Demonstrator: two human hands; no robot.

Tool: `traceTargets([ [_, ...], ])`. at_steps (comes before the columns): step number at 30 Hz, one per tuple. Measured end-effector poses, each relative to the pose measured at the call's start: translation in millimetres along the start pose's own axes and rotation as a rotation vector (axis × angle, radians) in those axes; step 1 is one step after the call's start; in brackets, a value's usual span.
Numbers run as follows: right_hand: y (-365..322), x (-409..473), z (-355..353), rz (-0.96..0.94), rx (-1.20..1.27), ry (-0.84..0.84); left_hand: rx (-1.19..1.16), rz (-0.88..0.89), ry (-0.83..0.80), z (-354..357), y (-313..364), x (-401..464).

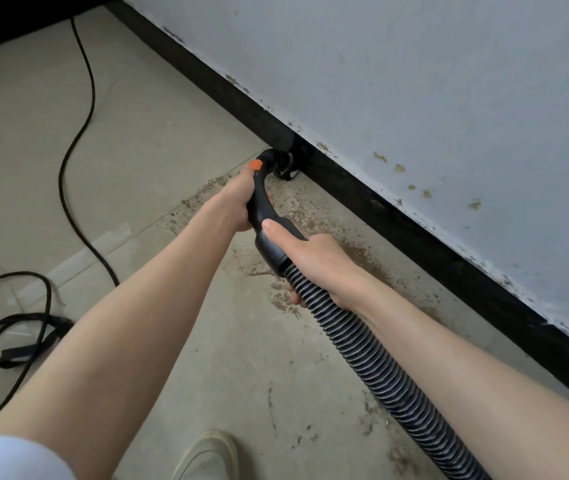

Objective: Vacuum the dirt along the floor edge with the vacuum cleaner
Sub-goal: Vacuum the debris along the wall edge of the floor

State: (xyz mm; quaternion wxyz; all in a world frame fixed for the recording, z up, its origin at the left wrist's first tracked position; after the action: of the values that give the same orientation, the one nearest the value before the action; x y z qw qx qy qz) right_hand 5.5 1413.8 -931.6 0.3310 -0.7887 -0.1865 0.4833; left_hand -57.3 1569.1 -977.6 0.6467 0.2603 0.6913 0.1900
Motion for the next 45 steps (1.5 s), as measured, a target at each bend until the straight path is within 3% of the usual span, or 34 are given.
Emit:
traceTargets([
  [12,38.5,-57.5,-19.7,-0.013,0.028,-0.041,0.095,0.06,-0.007,-1.0,-46.5,-63.0],
  [23,30.9,-90.8,32.4,-0.308,-0.258,-0.24,-0.298,0.12,0.216,-126.0,-73.6,-89.6],
  [30,30.9,-98.6,83.1,-0.321,-0.304,-0.348,-0.351,0.065,0.347,-189.4,-88.5,-83.6],
  [36,29.9,-86.9,102.8,-0.315,-0.354,-0.325,-0.389,-0.005,0.422,-209.1,-101.0,-58.1],
  [45,28.0,-72.1,112.0,-0.326,-0.413,-0.275,-0.401,-0.035,0.372,-203.6,-91.8,-39.7],
])
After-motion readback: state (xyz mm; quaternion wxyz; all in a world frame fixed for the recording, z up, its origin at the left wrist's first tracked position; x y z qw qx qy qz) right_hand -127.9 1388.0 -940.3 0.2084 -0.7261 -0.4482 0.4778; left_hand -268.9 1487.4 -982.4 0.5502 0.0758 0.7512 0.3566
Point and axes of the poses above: each hand's wrist, its own x-axis towards the middle knuckle, its own z-axis out of the palm, y = z × x, the point moved 4 cm from there along x, towards the middle knuckle, and after that the axes turned 15 degrees about y, right-handed, at the moved point
